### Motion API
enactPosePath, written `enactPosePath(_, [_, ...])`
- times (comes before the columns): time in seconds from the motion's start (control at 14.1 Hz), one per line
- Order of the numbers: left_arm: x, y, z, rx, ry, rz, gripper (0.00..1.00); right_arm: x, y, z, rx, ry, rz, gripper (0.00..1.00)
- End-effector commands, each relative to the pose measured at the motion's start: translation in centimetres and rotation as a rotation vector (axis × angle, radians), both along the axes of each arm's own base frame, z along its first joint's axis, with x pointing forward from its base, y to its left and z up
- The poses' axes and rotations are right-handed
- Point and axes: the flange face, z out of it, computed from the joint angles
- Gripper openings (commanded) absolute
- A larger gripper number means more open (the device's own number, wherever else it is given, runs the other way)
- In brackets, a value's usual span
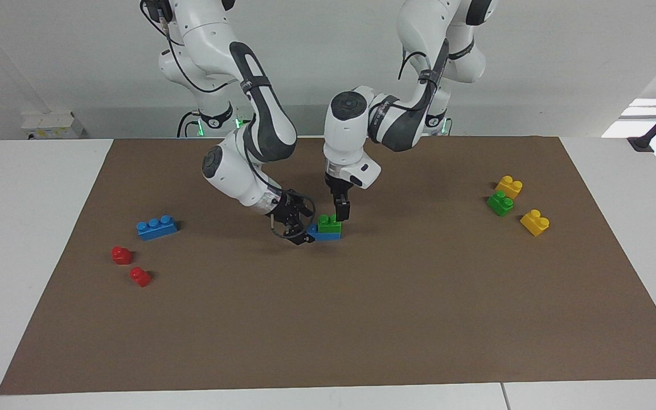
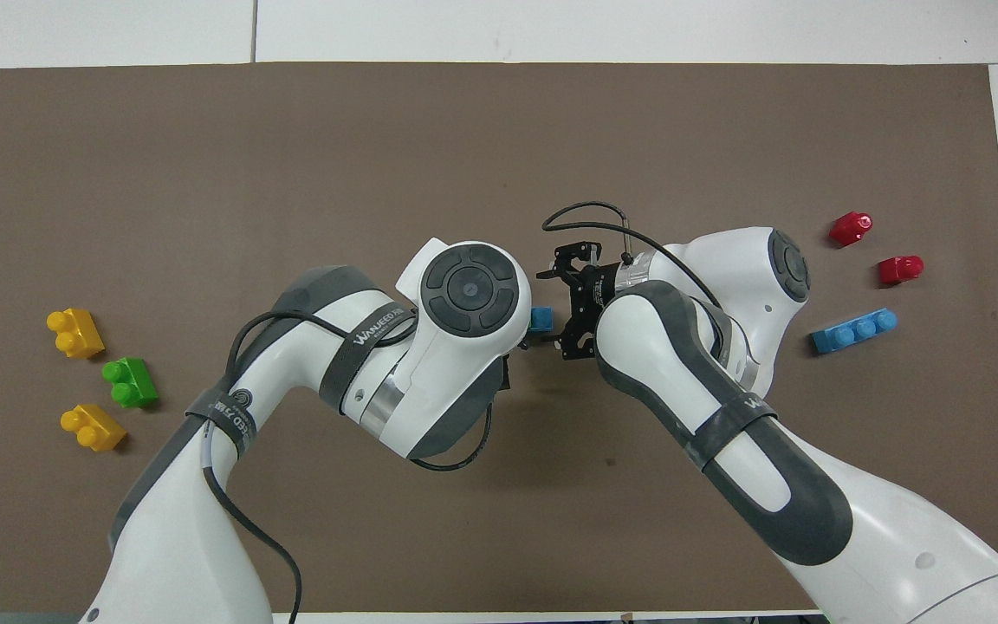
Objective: Remove green block with left arm and hold with right
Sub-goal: 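Close the left gripper on the green half while the right gripper grips the blue half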
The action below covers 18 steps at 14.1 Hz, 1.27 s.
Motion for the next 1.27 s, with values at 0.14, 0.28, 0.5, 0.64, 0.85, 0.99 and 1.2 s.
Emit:
enactPosePath(0.14, [0.9,-0.8,-1.1,-0.001,-0.030,0.026,1.00,-0.5,0.7,-1.7,-0.020,-0.008,-0.040,0.92])
enactPosePath(0.28, [0.9,-0.8,-2.0,0.009,-0.023,0.025,1.00,-0.7,0.5,-2.3,-0.029,-0.008,-0.043,0.92])
enactPosePath(0.5, [0.3,-1.0,-3.0,0.013,-0.017,0.021,1.00,-0.9,0.2,-2.7,-0.039,-0.011,-0.053,0.92])
enactPosePath(0.64, [0.6,-0.9,-3.0,0.002,-0.029,0.037,1.00,-1.0,0.0,-3.1,-0.048,-0.013,-0.059,0.92])
enactPosePath(0.85, [0.4,-0.5,-4.0,0.007,-0.029,0.037,1.00,-1.4,0.9,-3.1,-0.048,-0.016,-0.048,0.92])
enactPosePath(0.99, [0.4,-0.4,-4.1,0.009,-0.031,0.036,1.00,-1.4,1.1,-3.0,-0.046,-0.022,-0.055,0.92])
enactPosePath(1.2, [0.5,-0.3,-4.1,0.010,-0.030,0.038,1.00,-1.7,1.7,-3.0,-0.045,-0.022,-0.050,0.87])
